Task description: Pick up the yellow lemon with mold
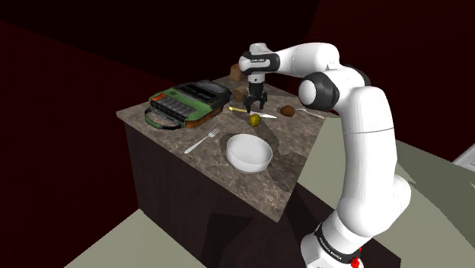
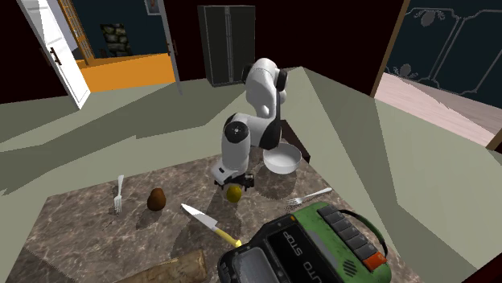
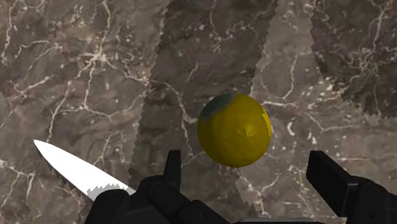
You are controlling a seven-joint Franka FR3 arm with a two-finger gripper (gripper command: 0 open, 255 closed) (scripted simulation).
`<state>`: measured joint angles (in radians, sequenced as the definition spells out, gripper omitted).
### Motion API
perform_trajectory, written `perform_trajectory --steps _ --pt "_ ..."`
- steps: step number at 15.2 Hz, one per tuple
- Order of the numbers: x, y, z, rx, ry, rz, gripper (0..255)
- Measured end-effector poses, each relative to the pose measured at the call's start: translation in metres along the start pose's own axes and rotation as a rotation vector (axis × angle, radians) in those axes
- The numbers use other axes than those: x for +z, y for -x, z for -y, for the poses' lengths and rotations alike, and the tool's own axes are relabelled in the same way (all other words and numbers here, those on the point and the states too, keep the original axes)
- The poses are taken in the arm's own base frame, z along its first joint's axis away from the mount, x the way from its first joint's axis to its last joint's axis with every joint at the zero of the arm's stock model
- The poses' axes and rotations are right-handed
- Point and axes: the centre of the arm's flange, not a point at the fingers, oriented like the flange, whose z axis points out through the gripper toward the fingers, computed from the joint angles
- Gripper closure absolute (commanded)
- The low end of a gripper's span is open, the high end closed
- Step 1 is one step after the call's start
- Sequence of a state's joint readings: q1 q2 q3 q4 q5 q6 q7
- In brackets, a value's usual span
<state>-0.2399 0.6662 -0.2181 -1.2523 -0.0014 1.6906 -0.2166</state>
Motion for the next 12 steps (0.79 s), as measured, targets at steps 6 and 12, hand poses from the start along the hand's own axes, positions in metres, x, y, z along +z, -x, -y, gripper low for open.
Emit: perform_trajectory --steps 6,12 --pt "0.031 -0.009 0.002 0.001 0.001 0.000 0" --pt "0.032 -0.010 0.001 0.001 0.002 -0.003 255"
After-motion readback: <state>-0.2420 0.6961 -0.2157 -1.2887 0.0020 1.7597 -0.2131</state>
